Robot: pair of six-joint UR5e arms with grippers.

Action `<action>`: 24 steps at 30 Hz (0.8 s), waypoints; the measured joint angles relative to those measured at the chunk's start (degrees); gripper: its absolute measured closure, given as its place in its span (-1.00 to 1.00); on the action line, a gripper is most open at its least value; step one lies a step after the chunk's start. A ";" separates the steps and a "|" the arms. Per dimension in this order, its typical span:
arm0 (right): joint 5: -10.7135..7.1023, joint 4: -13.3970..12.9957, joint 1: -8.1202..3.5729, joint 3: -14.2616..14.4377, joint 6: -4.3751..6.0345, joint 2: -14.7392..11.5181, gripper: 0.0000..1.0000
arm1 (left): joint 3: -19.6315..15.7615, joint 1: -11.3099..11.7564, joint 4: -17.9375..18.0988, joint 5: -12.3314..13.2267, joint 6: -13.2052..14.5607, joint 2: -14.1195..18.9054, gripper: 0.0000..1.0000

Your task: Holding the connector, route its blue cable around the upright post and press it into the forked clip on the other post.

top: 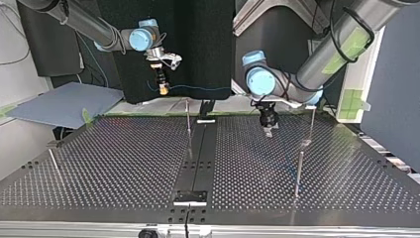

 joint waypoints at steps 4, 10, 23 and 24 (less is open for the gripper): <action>0.00 0.02 0.02 0.00 -0.02 -0.01 1.00 | 0.19 -0.39 -1.98 -2.01 1.28 0.00 -1.00; 0.00 0.02 0.06 0.01 -0.02 -0.02 1.00 | 0.26 -0.66 -4.98 -5.03 1.61 0.01 -1.00; 0.00 -0.20 0.09 0.01 0.03 -0.01 1.00 | 2.08 -2.71 -10.29 -1.55 -1.47 4.59 -1.00; 0.00 -0.17 0.09 0.02 0.02 -0.01 1.00 | 2.45 -2.60 -10.86 -1.05 -1.87 5.22 -1.00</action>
